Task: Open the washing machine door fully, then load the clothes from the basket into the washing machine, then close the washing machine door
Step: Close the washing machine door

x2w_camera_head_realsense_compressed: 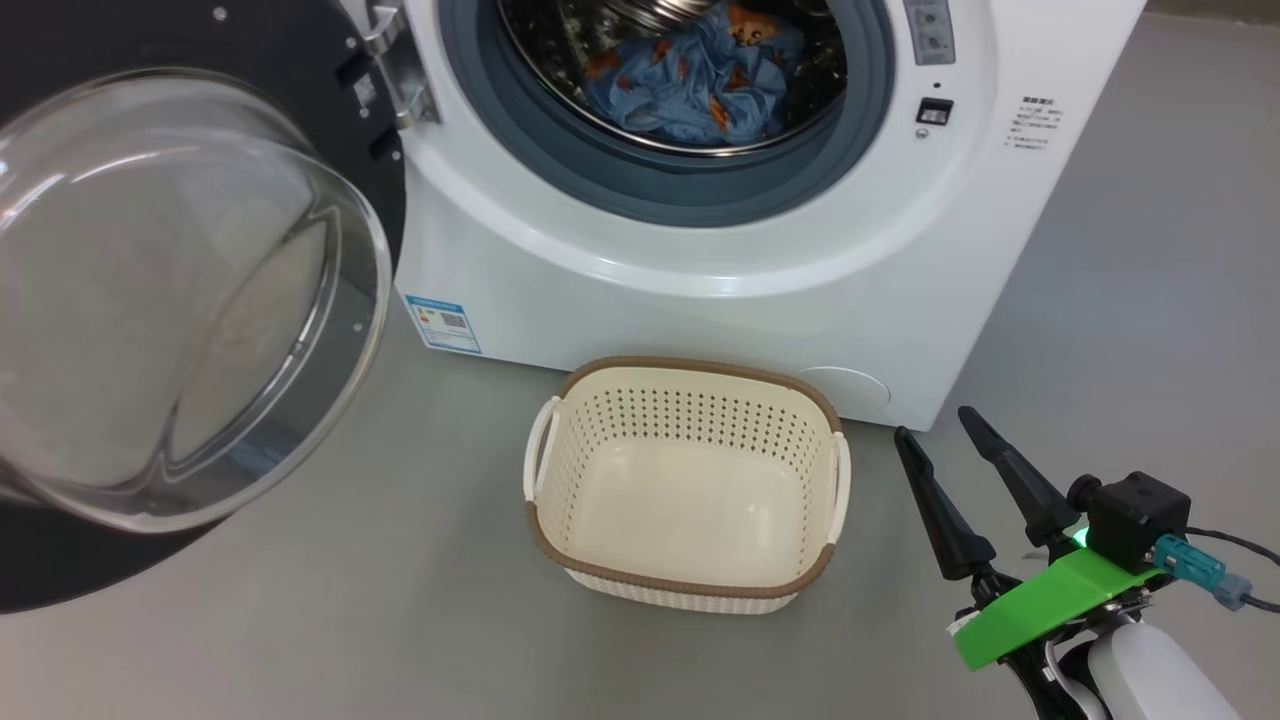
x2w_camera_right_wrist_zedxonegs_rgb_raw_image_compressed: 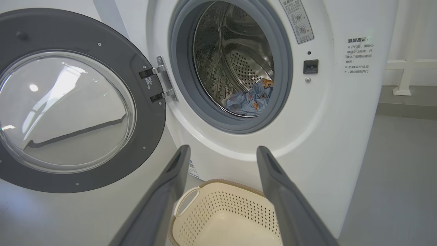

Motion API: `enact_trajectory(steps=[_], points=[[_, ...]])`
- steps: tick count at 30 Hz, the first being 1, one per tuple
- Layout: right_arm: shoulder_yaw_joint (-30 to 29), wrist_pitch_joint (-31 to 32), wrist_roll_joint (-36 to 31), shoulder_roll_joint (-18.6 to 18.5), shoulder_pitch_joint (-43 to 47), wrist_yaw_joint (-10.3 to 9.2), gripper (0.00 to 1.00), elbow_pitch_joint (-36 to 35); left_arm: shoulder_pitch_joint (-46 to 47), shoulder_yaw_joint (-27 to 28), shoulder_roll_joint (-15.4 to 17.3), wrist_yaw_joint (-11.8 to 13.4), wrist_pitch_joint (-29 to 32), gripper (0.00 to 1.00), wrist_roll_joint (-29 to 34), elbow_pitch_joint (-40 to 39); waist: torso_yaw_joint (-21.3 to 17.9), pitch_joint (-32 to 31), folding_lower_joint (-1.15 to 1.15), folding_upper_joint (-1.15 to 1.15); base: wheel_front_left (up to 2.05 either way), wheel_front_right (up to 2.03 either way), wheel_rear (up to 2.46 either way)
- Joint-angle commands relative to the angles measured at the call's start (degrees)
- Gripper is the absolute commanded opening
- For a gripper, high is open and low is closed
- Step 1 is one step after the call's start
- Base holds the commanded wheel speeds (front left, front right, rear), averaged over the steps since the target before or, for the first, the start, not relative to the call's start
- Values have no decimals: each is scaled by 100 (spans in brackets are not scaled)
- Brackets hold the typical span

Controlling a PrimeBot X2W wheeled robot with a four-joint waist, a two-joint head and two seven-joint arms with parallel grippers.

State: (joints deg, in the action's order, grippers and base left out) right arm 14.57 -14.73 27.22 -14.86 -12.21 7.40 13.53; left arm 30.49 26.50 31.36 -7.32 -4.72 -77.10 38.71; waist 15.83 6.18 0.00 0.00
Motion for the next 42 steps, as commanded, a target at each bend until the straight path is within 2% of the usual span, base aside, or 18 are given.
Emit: enact_trajectory(steps=[1,12,20,26,27,42], points=[[146,-27,-91,-65,-159,9,100,-133,169,197,451,-16,99,0,-149,55,-130,114,0,0,0,0,0],[122,-27,-147,-179,-236,9,100,-154,194,390,590,-16,522,0,-834,903,-356,291,0,0,0,0,0],[134,-27,-166,-156,-261,9,100,-150,225,275,576,-16,1210,0,-1091,1207,-392,313,0,0,0,0,0],[70,-27,-148,-88,-217,9,100,-135,109,-55,519,-16,2407,0,-1243,1211,-345,207,0,0,0,0,0],[70,-27,-148,-88,-217,9,100,-135,109,-55,519,-16,2407,0,-1243,1211,-345,207,0,0,0,0,0],[40,-27,-60,73,14,9,100,-110,-592,-407,354,-16,4453,0,-1611,363,-85,-204,0,0,0,0,0]])
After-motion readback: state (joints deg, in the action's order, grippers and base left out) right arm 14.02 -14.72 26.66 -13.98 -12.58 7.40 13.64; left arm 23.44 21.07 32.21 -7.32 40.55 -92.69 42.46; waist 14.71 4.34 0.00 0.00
